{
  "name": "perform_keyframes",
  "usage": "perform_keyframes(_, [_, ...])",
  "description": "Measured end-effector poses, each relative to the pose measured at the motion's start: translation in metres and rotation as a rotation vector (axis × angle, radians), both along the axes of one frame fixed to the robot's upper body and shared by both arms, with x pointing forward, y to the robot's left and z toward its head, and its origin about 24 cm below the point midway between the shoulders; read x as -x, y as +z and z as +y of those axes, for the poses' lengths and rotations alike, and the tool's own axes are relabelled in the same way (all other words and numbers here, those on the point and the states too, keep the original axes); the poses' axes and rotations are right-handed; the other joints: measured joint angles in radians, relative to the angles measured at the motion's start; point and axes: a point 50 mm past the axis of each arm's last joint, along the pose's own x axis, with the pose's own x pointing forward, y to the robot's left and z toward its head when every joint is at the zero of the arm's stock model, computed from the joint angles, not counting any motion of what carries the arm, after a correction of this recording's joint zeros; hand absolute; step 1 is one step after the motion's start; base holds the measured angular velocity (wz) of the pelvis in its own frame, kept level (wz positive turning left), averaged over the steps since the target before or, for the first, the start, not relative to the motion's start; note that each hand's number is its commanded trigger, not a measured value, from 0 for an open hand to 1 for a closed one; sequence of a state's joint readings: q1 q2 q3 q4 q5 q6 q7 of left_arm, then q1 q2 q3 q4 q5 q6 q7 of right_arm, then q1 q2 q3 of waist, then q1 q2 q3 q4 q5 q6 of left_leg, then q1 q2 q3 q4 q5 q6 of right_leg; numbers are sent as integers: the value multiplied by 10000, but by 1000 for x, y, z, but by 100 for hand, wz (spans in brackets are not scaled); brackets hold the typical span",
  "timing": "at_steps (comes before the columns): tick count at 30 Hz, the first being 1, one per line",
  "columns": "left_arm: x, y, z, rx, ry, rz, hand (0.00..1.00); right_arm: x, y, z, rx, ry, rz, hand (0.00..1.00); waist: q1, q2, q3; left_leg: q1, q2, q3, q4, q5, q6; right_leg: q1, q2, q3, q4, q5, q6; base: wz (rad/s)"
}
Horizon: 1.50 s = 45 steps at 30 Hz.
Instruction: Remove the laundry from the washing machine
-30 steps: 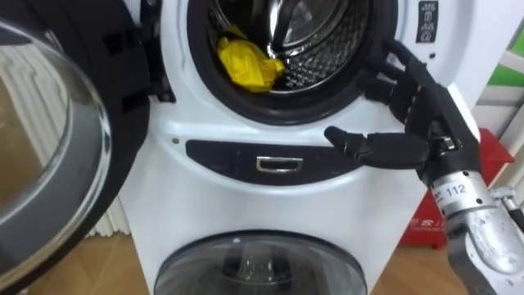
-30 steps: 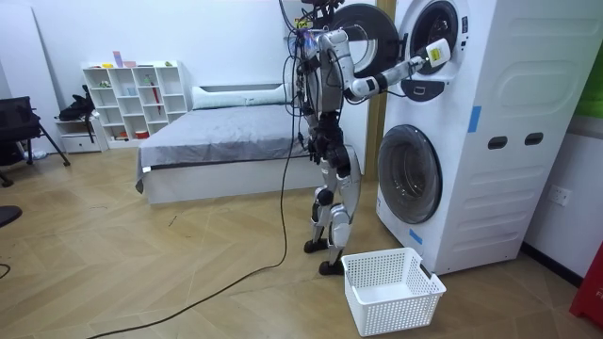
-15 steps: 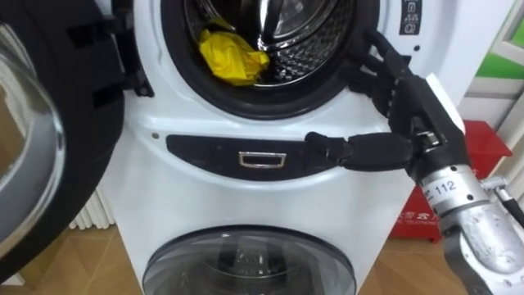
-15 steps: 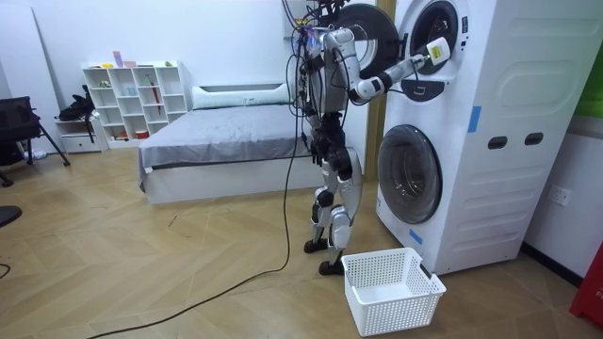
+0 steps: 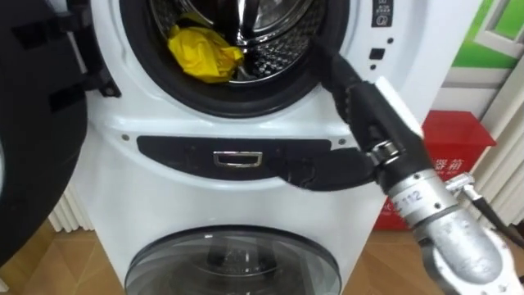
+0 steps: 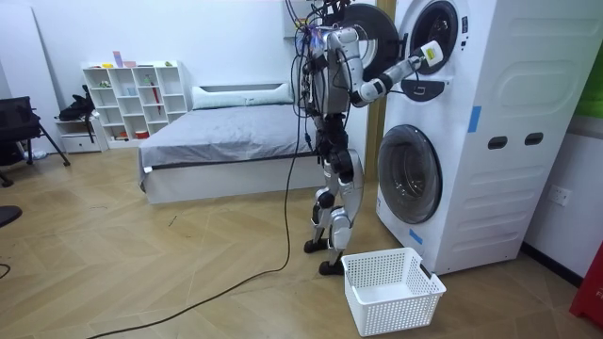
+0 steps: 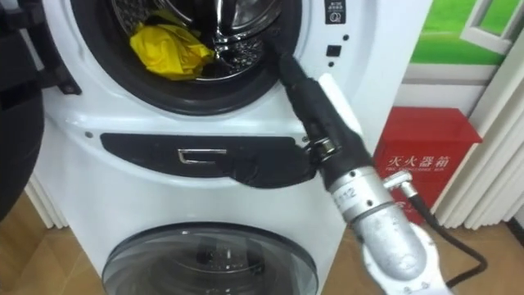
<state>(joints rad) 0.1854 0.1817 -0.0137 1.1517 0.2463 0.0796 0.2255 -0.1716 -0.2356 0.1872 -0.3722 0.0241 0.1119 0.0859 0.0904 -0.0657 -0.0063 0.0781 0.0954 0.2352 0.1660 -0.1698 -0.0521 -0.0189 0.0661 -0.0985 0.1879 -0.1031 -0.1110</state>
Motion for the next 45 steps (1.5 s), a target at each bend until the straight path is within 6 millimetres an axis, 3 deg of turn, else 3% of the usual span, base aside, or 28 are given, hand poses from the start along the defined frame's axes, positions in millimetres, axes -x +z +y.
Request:
perform_keyframes(10, [2, -1, -3, 23, -236, 257, 0, 1, -3, 9, 105, 200, 271, 0, 57, -114, -119, 37, 52, -5, 47, 36, -53, 9, 72, 46, -4, 14, -114, -1])
perform_keyframes(15, [-14, -1, -5, 63, -480, -74, 0, 20, -20, 58, 1021, 3565, 1086, 0, 583, -121, -124, 23, 20, -179, 51, 53, -81, 34, 41, -64, -16, 5, -108, 11])
perform_keyframes(16, [-14, -1, -5, 60, -472, -87, 0, 24, -22, 66, 1115, 4189, 1217, 0, 702, -183, -155, 33, -14, -323, 41, 55, -84, 90, 16, -129, -14, -34, -77, 32])
perform_keyframes(18, [-14, -1, -4, 61, -445, -71, 0, 27, -19, 71, 1024, 4663, 1162, 0, 919, -250, -140, 54, -47, -461, 34, 34, -60, 238, -26, -257, -72, -73, -38, 31])
perform_keyframes(22, [-6, -1, -4, 99, -348, 106, 0, 27, -5, 72, 984, 4975, 550, 0, 960, -250, -91, 49, -154, -747, 15, -42, 43, 457, -149, -495, -201, -144, 86, 23])
perform_keyframes(25, [-6, -1, -3, 106, -178, -14, 0, 26, -4, 70, 1088, 5006, 464, 0, 958, -214, -3, 30, -206, -803, 15, -97, 101, 483, -202, -566, -222, -183, 154, 8])
perform_keyframes(30, [-8, -1, -3, 111, -115, -107, 0, 27, -4, 68, 1281, 5185, 467, 0, 943, -160, 60, 22, -242, -802, -15, -184, 143, 548, -240, -691, -363, -181, 202, 1])
perform_keyframes(34, [-13, 0, -4, 110, -167, -277, 0, 28, -1, 69, 1289, 5311, 333, 0, 956, -124, 179, 37, -265, -800, -121, -203, 155, 521, -249, -699, -390, -241, 284, 0])
perform_keyframes(38, [-13, -1, -3, 65, -170, -252, 0, 28, 2, 66, 1367, 5258, 164, 0, 948, -121, 181, 86, -292, -801, -153, -202, 155, 540, -266, -702, -465, -254, 295, 0])
perform_keyframes(45, [-1, 0, -1, 61, 312, -147, 0, 17, 20, 31, 1032, 3645, -442, 0, 696, -235, 116, 225, -347, -849, -150, -204, 159, 721, -300, -678, -514, -271, 335, 1])
